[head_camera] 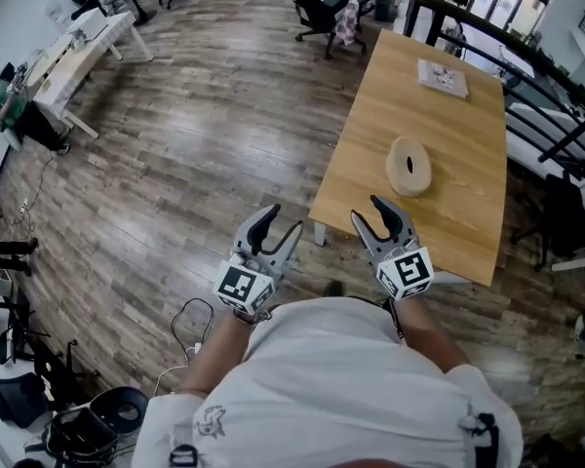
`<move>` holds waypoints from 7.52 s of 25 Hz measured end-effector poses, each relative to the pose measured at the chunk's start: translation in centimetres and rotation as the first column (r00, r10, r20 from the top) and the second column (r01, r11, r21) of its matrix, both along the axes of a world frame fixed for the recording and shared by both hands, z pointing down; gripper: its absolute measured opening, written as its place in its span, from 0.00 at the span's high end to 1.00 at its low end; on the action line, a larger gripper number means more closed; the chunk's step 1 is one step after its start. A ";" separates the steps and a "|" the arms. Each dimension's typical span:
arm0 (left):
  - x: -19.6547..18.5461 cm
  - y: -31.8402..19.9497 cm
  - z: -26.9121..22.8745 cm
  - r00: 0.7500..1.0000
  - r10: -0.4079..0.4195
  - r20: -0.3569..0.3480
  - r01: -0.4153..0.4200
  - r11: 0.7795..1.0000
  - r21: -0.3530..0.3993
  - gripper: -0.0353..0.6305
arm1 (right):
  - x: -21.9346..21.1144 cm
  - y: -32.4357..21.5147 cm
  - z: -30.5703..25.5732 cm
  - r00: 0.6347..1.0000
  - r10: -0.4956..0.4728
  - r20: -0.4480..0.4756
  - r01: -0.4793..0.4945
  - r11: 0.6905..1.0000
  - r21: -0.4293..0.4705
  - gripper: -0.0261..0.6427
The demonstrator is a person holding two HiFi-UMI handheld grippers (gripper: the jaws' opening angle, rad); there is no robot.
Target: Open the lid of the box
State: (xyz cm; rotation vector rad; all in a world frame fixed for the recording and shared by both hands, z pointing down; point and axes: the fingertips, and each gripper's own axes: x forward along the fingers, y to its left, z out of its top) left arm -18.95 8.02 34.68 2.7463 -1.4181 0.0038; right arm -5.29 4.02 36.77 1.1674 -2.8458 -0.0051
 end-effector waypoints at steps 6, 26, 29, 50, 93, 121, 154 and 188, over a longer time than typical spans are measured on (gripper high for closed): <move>2.7 -4.4 0.2 0.998 0.056 -0.016 -0.056 0.998 -0.006 0.64 | 3.1 -3.7 0.5 0.998 0.055 -0.013 -0.055 0.998 -0.015 0.66; 6.5 -20.9 1.1 0.861 0.507 -0.030 -0.508 0.861 -0.025 0.64 | 6.8 -14.0 0.3 0.874 0.482 -0.054 -0.484 0.874 -0.034 0.66; 6.3 -23.0 0.6 0.811 0.585 -0.025 -0.585 0.811 -0.023 0.64 | 6.3 -14.9 0.1 0.826 0.562 -0.050 -0.564 0.825 -0.039 0.66; 12.4 -24.2 1.2 0.495 0.868 -0.032 -0.869 0.494 -0.034 0.64 | 8.7 -11.3 1.3 0.544 0.839 -0.023 -0.838 0.542 -0.063 0.66; 25.5 -34.3 13.0 -0.126 0.991 0.049 -0.972 -0.114 -0.206 0.60 | 17.5 -18.4 10.1 0.298 0.911 -0.285 -0.949 0.251 -0.190 0.62; 30.5 -38.0 34.0 -0.337 0.926 0.167 -0.869 -0.238 -0.434 0.53 | 20.7 -23.2 24.7 0.397 0.659 -0.639 -0.916 0.243 -0.320 0.61; 31.8 -34.3 35.7 -0.561 0.809 0.176 -0.774 -0.437 -0.459 0.52 | 20.9 -25.5 32.2 0.389 0.374 -0.842 -0.900 0.348 -0.261 0.89; 31.9 -35.4 37.9 -0.550 0.800 0.238 -0.768 -0.373 -0.521 0.54 | 20.8 -23.4 22.3 0.220 0.496 -0.840 -0.961 0.257 -0.100 0.92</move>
